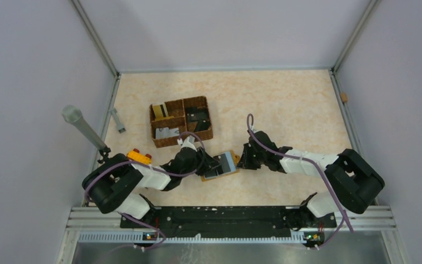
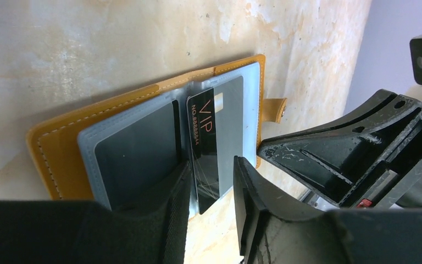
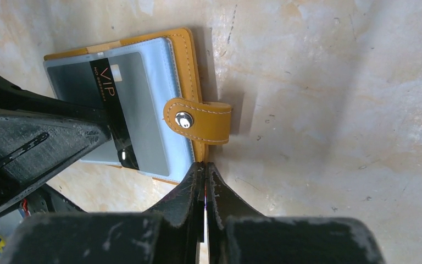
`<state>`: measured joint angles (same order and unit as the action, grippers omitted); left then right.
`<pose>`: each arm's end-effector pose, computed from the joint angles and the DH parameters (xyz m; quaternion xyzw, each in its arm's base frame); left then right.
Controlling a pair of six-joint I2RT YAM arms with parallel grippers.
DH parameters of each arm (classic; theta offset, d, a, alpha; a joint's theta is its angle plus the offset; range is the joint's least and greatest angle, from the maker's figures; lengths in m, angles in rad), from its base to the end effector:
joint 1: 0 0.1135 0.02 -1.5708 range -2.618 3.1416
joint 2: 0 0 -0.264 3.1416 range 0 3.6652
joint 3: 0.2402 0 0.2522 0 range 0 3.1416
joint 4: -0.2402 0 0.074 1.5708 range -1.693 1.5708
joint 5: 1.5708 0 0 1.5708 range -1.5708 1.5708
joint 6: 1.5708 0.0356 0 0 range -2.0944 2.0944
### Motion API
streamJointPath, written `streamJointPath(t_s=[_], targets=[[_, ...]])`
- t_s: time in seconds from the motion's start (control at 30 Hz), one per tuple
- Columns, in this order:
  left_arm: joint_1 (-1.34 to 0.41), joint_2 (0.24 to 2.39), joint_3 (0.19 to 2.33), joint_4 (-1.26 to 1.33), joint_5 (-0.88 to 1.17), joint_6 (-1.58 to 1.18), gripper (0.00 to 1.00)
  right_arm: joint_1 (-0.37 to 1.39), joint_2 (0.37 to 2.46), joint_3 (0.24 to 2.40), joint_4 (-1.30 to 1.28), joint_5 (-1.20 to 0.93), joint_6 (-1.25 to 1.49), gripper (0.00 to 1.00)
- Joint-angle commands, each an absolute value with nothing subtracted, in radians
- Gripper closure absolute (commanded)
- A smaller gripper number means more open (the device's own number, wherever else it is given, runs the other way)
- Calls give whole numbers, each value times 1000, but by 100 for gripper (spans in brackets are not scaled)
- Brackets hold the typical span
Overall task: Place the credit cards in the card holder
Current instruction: Insert the credit card into the card holder.
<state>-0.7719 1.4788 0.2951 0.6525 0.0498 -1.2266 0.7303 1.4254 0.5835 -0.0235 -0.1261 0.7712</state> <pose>0.1695 -0.1674 0.1167 -0.1835 0.8481 -0.4293 0.2504 0.1911 0.1771 0.1487 -0.0026 0.9368 0.2784 0.2117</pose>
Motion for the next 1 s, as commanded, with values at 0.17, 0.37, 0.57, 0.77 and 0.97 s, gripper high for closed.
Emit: streamJointPath(t_s=[0.17,0.37,0.57,0.77,0.97], targets=[[-792,1487,380,501,38,-1144,59,739,1418,579,33,-155,778,100],[-810,1518,460,449,41,-1115,60,739,1419,570,44,-159,782,100],[-840,1549,546,365,38,-1089,60,739,1417,567,46,-152,780,100],[-870,1562,623,240,9,-1065,58,740,1404,565,56,-146,785,100],[-881,1584,655,244,-6,-1038,57,739,1402,565,61,-144,787,100]])
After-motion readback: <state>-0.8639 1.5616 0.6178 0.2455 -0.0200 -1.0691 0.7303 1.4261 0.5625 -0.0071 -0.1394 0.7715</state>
